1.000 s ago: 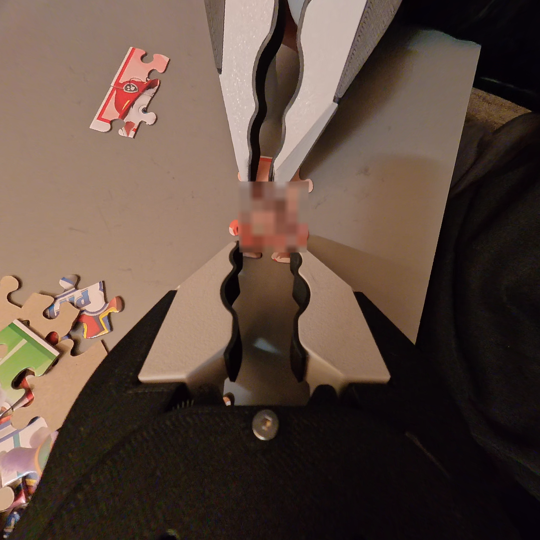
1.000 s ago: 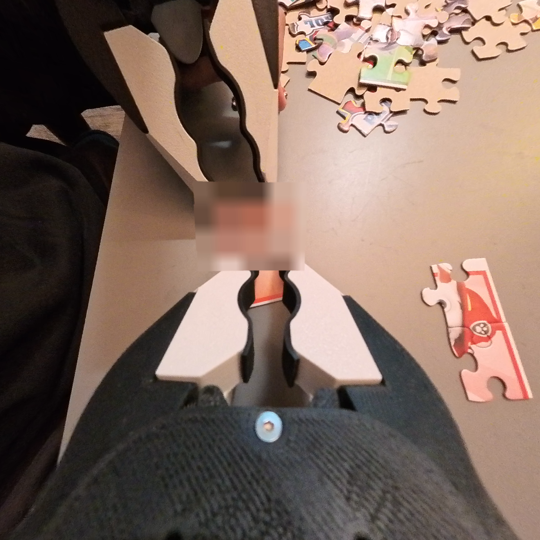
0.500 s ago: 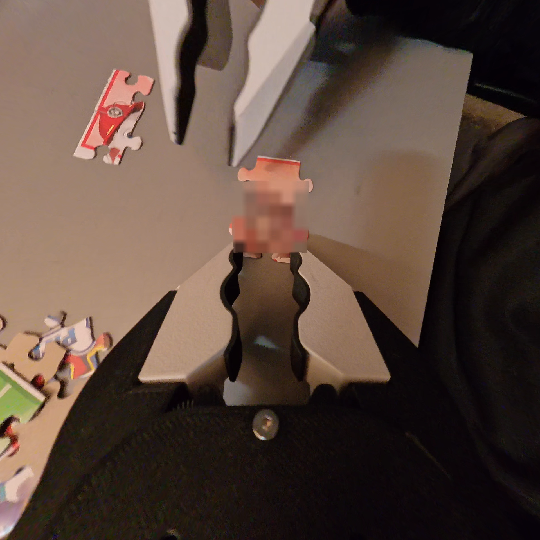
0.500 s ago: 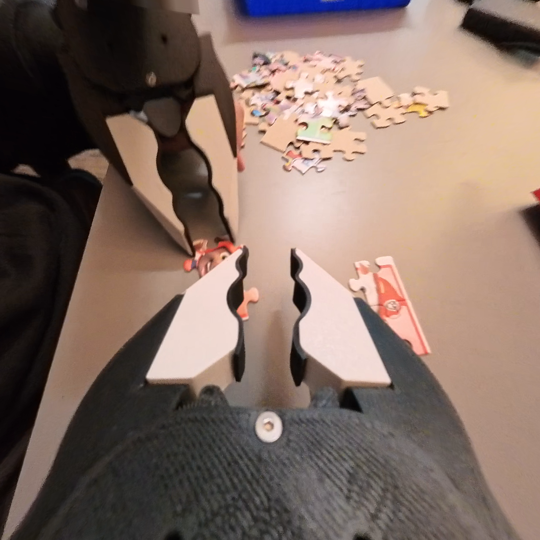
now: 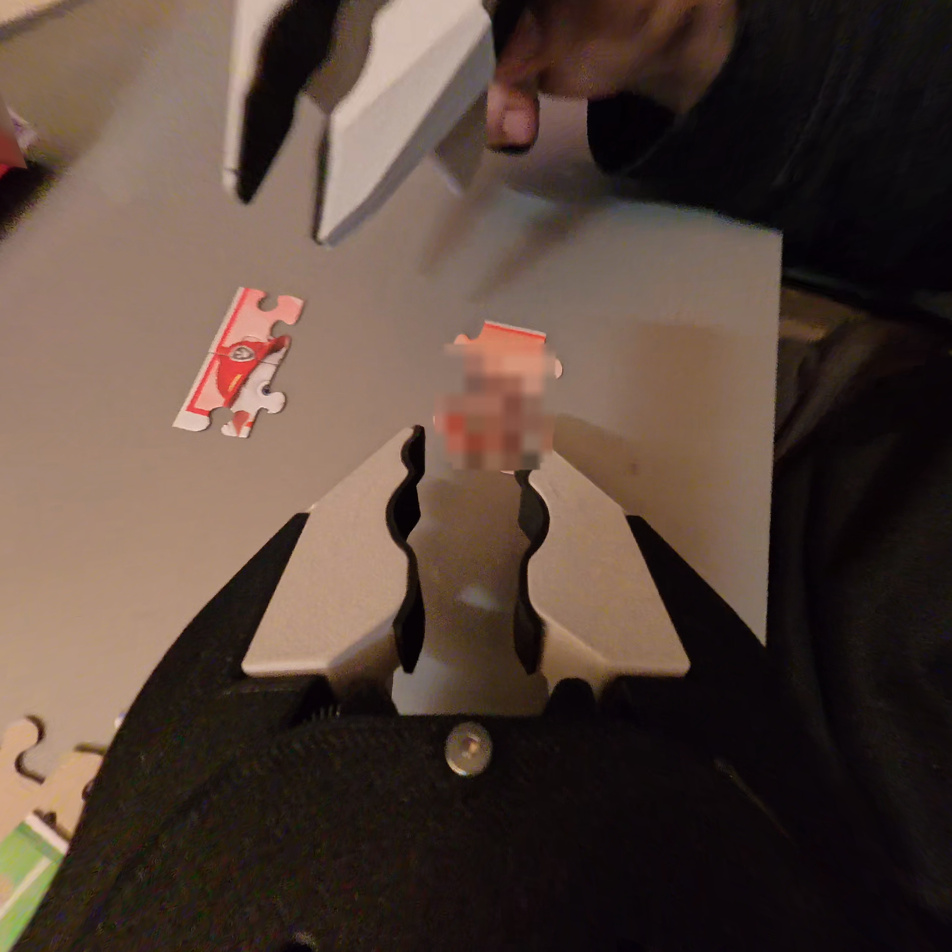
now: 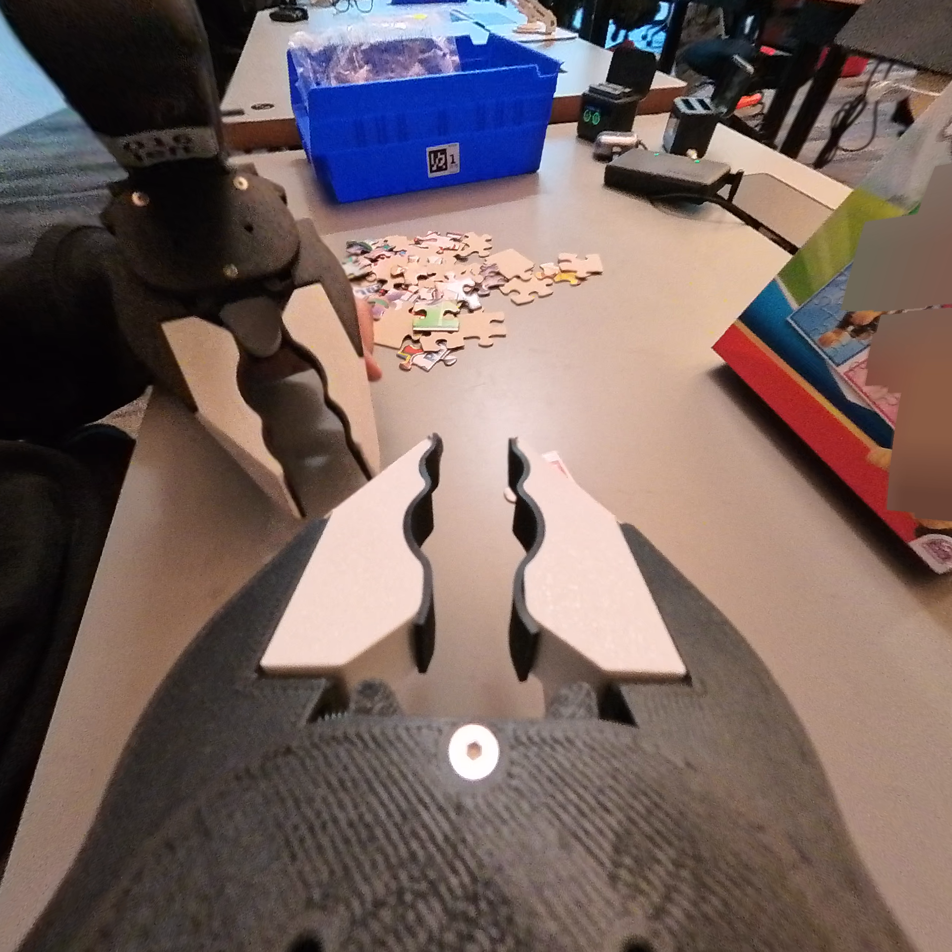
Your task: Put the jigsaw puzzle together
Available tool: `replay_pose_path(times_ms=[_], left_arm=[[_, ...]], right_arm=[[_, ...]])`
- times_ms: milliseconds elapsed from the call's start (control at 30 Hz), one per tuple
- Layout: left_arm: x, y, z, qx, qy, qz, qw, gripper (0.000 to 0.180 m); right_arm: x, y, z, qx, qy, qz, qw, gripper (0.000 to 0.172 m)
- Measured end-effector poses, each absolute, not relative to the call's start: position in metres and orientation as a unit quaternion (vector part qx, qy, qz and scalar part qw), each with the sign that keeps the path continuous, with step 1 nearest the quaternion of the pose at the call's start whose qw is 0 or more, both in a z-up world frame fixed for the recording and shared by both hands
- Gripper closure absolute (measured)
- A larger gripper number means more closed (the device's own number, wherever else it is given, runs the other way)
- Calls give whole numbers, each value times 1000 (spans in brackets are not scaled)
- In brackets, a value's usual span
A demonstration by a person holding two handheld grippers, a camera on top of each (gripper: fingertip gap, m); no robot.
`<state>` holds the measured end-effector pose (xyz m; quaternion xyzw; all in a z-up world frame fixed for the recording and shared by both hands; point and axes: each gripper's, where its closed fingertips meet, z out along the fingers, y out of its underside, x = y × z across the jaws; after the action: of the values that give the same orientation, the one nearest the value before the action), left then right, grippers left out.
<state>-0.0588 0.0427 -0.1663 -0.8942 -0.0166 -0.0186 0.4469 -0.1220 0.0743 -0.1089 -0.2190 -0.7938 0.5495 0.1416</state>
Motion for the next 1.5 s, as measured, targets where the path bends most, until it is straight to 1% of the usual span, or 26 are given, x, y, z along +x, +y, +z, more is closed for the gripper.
replay_pose_path(times_ms=[133,233,433,733,833,900,967,1233,1267,1333,1400,1433,1500], left_arm=[[-84,30,-133,-833,-82,-3,547,152],[-101,21,-115,-783,-128,1,609,150],[-110,13,-100,-739,-150,8,656,149],[-107,12,-95,-726,-137,12,673,150],[-106,14,-98,-730,-144,-14,668,149],[-104,15,-100,-729,-149,-45,666,145],[-104,16,-100,-729,-149,-46,666,144],[-91,18,-99,-736,-115,-56,665,148],[-91,16,-100,-741,-109,-46,661,148],[-115,-4,-101,-758,-129,36,639,148],[-155,-49,-90,-750,-185,137,620,155],[-173,-77,-83,-739,-220,171,613,155],[-197,-126,-77,-722,-289,183,602,151]], right_arm=[[-124,78,-107,-225,-790,551,149,148],[-126,79,-108,-228,-789,550,153,149],[-128,81,-102,-239,-774,565,158,149],[-132,87,-85,-280,-720,623,119,148],[-136,90,-89,-294,-721,615,122,147],[-136,89,-92,-295,-725,610,125,147],[-135,87,-94,-293,-728,607,125,147],[-136,85,-103,-290,-743,585,142,148],[-137,85,-103,-290,-744,584,145,148],[-137,87,-102,-291,-743,584,149,148],[-137,88,-100,-292,-739,590,147,148],[-137,88,-98,-292,-736,593,145,148],[-136,87,-98,-293,-735,596,140,148]])
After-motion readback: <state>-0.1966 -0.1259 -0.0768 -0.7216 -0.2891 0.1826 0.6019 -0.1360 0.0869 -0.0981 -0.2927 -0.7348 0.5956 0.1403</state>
